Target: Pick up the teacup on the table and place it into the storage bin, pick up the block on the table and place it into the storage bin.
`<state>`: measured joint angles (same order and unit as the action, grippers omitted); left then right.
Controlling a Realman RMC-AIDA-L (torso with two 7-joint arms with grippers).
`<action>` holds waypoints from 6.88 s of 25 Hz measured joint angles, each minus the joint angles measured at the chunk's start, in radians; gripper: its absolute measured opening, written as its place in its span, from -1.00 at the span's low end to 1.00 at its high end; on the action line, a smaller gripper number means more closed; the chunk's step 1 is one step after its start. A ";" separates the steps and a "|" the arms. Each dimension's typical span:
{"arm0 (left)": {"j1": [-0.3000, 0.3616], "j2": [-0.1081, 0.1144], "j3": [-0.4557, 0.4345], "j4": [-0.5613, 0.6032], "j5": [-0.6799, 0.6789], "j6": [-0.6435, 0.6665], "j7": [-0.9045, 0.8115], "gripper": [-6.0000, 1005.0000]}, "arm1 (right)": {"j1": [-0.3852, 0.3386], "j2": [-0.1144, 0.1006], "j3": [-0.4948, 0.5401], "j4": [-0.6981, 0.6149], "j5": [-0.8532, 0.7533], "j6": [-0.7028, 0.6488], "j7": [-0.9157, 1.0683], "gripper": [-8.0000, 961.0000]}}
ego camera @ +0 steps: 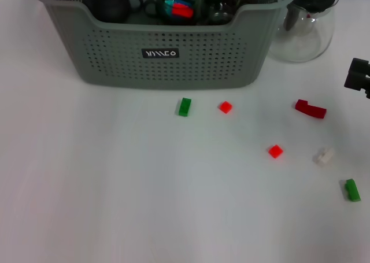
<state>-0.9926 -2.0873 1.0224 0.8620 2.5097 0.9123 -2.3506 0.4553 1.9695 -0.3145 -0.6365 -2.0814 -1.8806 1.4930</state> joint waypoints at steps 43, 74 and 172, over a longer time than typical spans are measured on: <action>0.439 -0.090 -0.294 -0.506 -0.595 0.333 1.407 0.44 | 0.005 -0.012 -0.002 -0.009 -0.005 0.008 0.113 0.08; 0.334 -0.091 -0.257 -0.652 -0.674 0.047 1.462 0.28 | 0.004 -0.012 -0.006 -0.008 -0.005 0.015 0.127 0.08; 0.534 -0.079 -0.304 0.264 -1.015 0.872 0.781 0.48 | 0.007 0.000 -0.009 -0.006 -0.006 0.070 0.102 0.09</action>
<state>-0.4585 -2.1660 0.7188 1.1264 1.4949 1.7846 -1.5698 0.4627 1.9694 -0.3231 -0.6423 -2.0879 -1.8110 1.5953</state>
